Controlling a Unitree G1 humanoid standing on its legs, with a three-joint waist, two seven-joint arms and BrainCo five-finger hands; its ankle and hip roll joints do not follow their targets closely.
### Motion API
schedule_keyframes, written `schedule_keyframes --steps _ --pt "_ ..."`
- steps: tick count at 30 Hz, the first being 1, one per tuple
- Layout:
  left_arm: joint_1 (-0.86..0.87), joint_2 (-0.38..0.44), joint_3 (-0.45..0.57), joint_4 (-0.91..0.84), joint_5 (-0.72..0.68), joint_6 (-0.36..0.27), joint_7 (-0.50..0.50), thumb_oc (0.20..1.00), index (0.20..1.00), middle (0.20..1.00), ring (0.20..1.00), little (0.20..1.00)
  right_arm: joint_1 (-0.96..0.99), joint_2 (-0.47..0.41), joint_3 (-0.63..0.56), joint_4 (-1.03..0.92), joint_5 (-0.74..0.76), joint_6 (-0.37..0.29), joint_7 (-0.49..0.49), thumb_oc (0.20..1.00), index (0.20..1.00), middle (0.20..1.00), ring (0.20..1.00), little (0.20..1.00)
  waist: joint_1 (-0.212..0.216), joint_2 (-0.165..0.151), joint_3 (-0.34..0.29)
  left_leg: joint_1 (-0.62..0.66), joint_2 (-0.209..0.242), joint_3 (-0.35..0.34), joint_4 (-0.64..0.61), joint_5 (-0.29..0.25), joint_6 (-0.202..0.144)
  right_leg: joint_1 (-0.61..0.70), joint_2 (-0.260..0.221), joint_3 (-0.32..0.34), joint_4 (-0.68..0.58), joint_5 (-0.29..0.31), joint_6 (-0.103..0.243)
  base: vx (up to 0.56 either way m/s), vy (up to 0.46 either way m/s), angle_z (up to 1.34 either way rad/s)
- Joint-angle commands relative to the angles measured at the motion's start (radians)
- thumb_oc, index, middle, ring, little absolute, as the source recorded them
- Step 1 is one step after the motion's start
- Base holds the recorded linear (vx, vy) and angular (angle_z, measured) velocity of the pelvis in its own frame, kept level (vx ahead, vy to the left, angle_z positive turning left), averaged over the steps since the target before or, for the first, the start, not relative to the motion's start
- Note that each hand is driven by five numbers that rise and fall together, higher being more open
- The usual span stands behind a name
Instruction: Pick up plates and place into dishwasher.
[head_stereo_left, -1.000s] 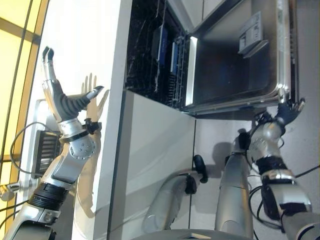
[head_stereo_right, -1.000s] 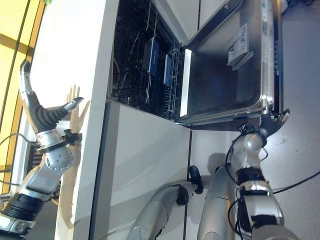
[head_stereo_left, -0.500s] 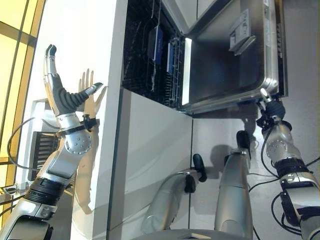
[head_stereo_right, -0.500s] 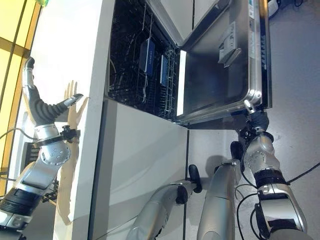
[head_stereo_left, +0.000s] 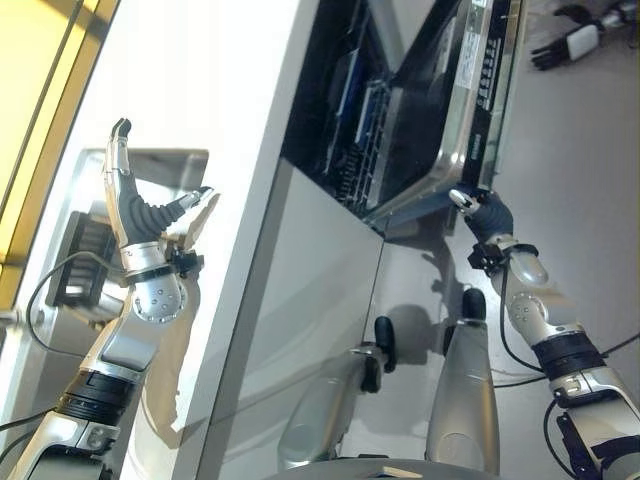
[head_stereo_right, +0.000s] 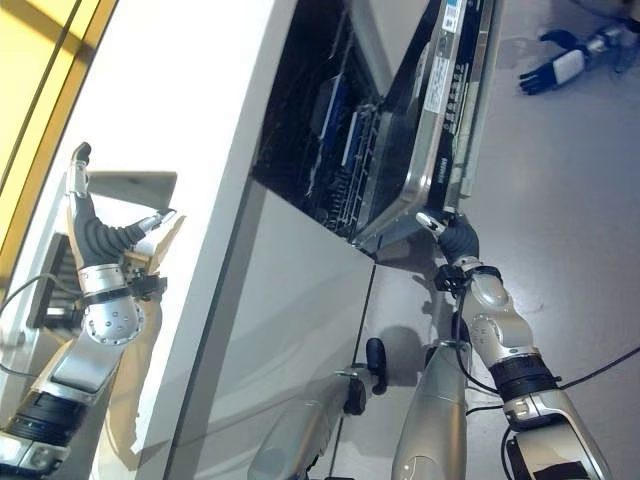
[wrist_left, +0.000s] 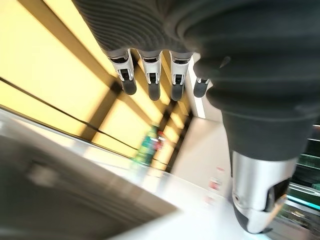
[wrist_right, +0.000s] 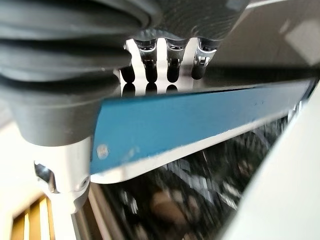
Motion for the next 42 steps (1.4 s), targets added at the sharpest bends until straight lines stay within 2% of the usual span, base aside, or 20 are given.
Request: schedule_keyframes --steps 1,3,11,15,18,27,32,33,38,42 --pt "-0.004 0.106 0.099 -0.061 -0.010 -0.018 -0.015 1.000 1.000 1.000 1.000 1.000 -0.255 0.127 0.107 -0.168 -0.039 -0.104 0.127 1.000 1.000 1.000 1.000 1.000 0.112 -0.080 -0.024 -0.030 -0.038 0.021 0.169 -0.126 0.008 0.198 -0.078 0.039 -0.236 0.068 0.055 0.09 -0.150 0.72" --pt "0.000 0.110 0.106 -0.059 0.000 -0.023 -0.016 1.000 1.000 1.000 1.000 1.000 -0.255 0.142 0.115 -0.155 -0.036 -0.121 0.130 1.000 1.000 1.000 1.000 1.000 0.125 -0.097 -0.030 -0.025 -0.038 0.008 0.165 -0.120 0.010 0.219 -0.078 0.024 -0.251 0.079 0.054 0.06 -0.119 0.41" --pt "0.029 0.169 0.166 -0.075 0.040 -0.052 -0.106 1.000 1.000 1.000 1.000 1.000 -0.202 0.246 0.145 -0.116 -0.034 -0.248 0.079 1.000 1.000 1.000 1.000 1.000 0.227 -0.212 -0.085 0.047 -0.026 -0.077 0.149 -0.137 0.028 0.389 -0.045 -0.073 -0.311 0.085 0.051 0.12 -0.204 0.43" --pt "0.022 0.186 0.180 -0.067 0.052 -0.068 -0.151 1.000 1.000 1.000 1.000 1.000 -0.178 0.275 0.147 -0.111 -0.031 -0.291 0.040 1.000 1.000 1.000 1.000 1.000 0.254 -0.250 -0.109 0.086 -0.017 -0.102 0.134 -0.144 0.038 0.448 -0.028 -0.098 -0.334 0.088 0.055 0.11 -0.179 0.24" --pt "0.022 0.188 0.181 -0.066 0.065 -0.077 -0.172 1.000 1.000 1.000 1.000 1.000 -0.156 0.291 0.147 -0.114 -0.033 -0.309 0.020 1.000 1.000 1.000 1.000 1.000 0.260 -0.266 -0.123 0.112 -0.010 -0.116 0.121 -0.146 0.045 0.472 -0.016 -0.100 -0.343 0.093 0.059 0.07 -0.138 0.11" --pt "-0.018 0.200 0.166 -0.053 0.073 -0.096 -0.202 1.000 1.000 1.000 1.000 1.000 -0.042 0.306 0.125 -0.133 -0.014 -0.304 -0.047 1.000 1.000 1.000 1.000 1.000 0.231 -0.311 -0.170 0.182 0.031 -0.105 0.023 -0.129 0.051 0.508 0.015 -0.070 -0.413 0.120 0.072 -0.06 -0.097 -0.02" --pt "0.022 0.148 0.174 -0.053 0.097 -0.101 -0.196 1.000 1.000 1.000 1.000 1.000 0.120 0.325 0.099 -0.135 -0.012 -0.267 -0.107 1.000 1.000 1.000 1.000 1.000 0.191 -0.317 -0.216 0.227 0.048 -0.077 -0.032 -0.124 0.054 0.513 0.031 -0.041 -0.431 0.114 0.077 -0.08 0.010 -0.06" --pt "0.037 0.134 0.177 -0.057 0.102 -0.103 -0.193 1.000 1.000 1.000 1.000 1.000 0.159 0.329 0.094 -0.137 -0.026 -0.259 -0.132 1.000 1.000 1.000 1.000 1.000 0.181 -0.317 -0.226 0.242 0.052 -0.071 -0.050 -0.122 0.055 0.516 0.035 -0.030 -0.437 0.112 0.079 -0.06 0.057 -0.12" --pt "0.136 0.054 0.187 -0.108 0.151 -0.095 -0.142 1.000 1.000 1.000 1.000 1.000 0.344 0.344 0.043 -0.181 -0.097 -0.161 -0.398 1.000 1.000 1.000 1.000 1.000 0.121 -0.317 -0.270 0.305 0.069 -0.039 -0.138 -0.110 0.057 0.519 0.055 0.027 -0.467 0.109 0.086 -0.09 0.086 -0.29" --pt "0.162 0.017 0.185 -0.127 0.149 -0.084 -0.114 1.000 1.000 1.000 1.000 1.000 0.389 0.345 0.021 -0.259 -0.142 -0.156 -0.508 1.000 1.000 1.000 1.000 1.000 0.089 -0.315 -0.293 0.333 0.064 -0.024 -0.173 -0.106 0.058 0.515 0.061 0.059 -0.481 0.111 0.087 -0.08 0.148 -0.39"
